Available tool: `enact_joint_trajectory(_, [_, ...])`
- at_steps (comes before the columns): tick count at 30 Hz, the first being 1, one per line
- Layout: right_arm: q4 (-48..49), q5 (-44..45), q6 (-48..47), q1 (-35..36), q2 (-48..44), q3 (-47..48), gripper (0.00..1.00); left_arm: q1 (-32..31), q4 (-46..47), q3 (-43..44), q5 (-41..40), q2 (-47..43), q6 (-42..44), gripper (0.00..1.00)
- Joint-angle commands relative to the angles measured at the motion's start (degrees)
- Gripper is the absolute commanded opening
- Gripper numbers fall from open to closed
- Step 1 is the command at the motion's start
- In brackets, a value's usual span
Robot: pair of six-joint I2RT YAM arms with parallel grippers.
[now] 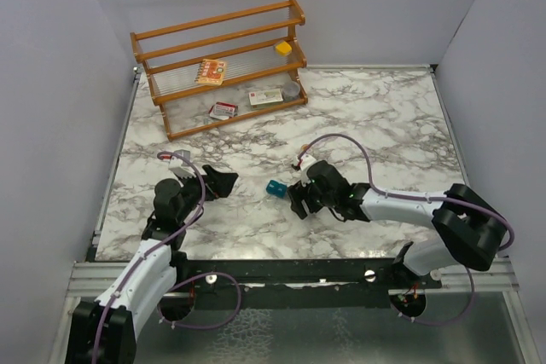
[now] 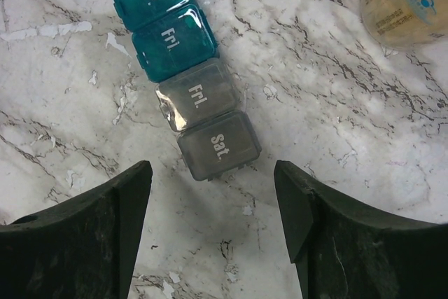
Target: Sort the pills into containers
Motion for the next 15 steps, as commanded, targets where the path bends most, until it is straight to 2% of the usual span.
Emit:
enact_joint_trajectory(1, [2.9,2.1,-0.9,0.4,1.8,2.6,0.71,-0.1,1.2,0.1,0.7,-2.7,1.2,0.99])
enact_joint_trajectory(6, [2.7,3.1,-1.8,0.5,3.5,3.7,0.71,-0.1,1.1,-0.4,-0.1,-3.6,0.5,0.99])
enact_joint_trajectory(15, [2.2,4.6,-2.2,0.5,3.1,4.0,0.71,-0.1,1.1,0.9,0.2,1.3,-0.9,0.99])
